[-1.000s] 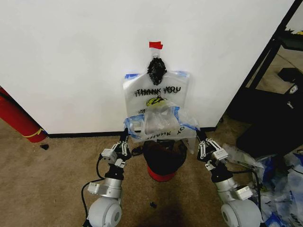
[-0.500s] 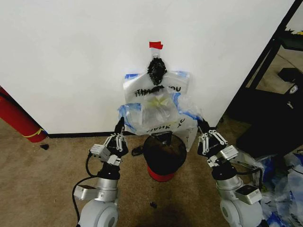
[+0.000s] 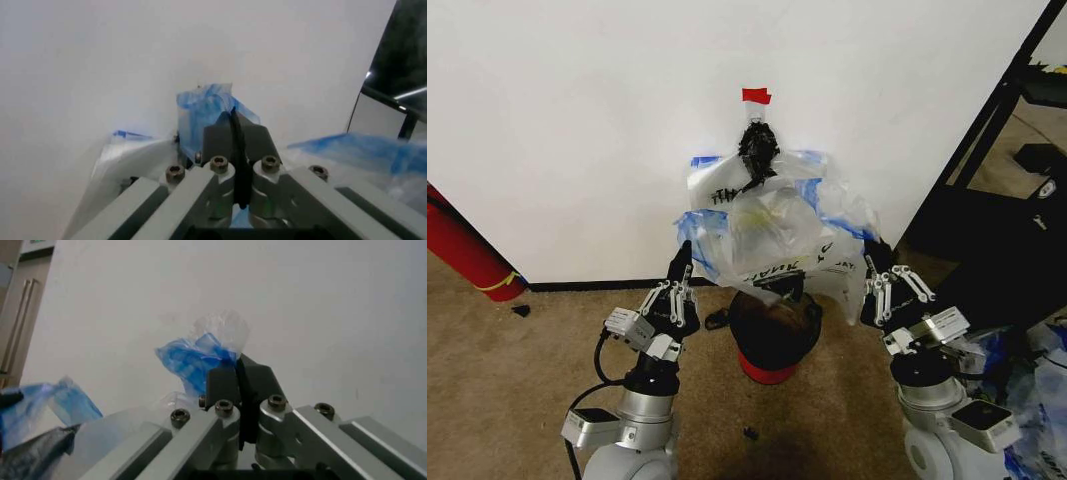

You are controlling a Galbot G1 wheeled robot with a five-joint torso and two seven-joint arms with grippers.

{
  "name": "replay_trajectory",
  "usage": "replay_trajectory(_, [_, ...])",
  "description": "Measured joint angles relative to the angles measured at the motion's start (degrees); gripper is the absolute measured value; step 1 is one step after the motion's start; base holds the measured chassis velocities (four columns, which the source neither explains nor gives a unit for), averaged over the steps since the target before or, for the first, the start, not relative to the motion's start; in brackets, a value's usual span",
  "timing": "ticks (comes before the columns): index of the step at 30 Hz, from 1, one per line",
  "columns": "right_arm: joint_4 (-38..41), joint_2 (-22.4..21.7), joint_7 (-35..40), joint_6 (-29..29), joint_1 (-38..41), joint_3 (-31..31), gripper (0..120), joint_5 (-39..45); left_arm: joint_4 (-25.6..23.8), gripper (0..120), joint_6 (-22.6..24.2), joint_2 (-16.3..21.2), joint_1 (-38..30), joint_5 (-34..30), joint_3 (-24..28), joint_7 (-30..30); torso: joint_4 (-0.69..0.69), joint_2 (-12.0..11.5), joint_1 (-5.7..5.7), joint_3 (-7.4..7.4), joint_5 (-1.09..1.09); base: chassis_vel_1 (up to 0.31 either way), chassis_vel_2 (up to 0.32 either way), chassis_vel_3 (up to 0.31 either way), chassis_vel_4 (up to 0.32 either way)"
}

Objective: Pick up the garbage bag from the wall and place it over the trash bin.

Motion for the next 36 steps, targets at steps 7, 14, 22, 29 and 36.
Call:
replay_trajectory(7, [-6.03, 0.54, -0.59, 1.95, 0.87, -0.92, 0, -0.16, 2.31, 0, -0.66, -0.26, -0.21, 0.27, -0.02, 0.0, 0.0, 0.0, 0.0, 0.0, 0.0, 0.0, 0.0, 0.0, 0.0])
replay_trajectory(14, [-11.18, 0.75, -0.9, 3.45, 2.36, -1.87, 0, -0.34, 4.93, 0, -1.6, -0.59, -0.63, 0.39, -0.14, 0.01, 0.0, 0.0, 0.0, 0.01, 0.0, 0.0, 0.0, 0.0, 0.0])
replay_trajectory(22, [-16.07, 0.82, -1.51, 4.84, 4.84, -2.91, 0, -0.27, 8.33, 0, -1.58, -1.15, -1.64, 1.56, 0.14, 0.05, 0.0, -0.01, 0.0, 0.01, -0.01, 0.0, 0.0, 0.0, 0.0])
replay_trajectory(29, [-22.31, 0.57, -1.8, 6.56, 6.87, -3.74, 0, 0.11, 12.01, 0, -1.84, -1.55, -1.99, 3.08, 1.44, 0.23, 0.0, -0.01, 0.0, 0.01, 0.0, 0.0, 0.0, 0.0, 0.0])
replay_trajectory(36, [-28.43, -0.74, -1.7, 7.61, 7.97, -4.61, 0, 0.5, 13.46, 0, -2.29, -1.39, -1.75, 4.12, 1.99, 0.54, 0.0, -0.01, 0.0, 0.01, 0.0, 0.0, 0.0, 0.0, 0.0])
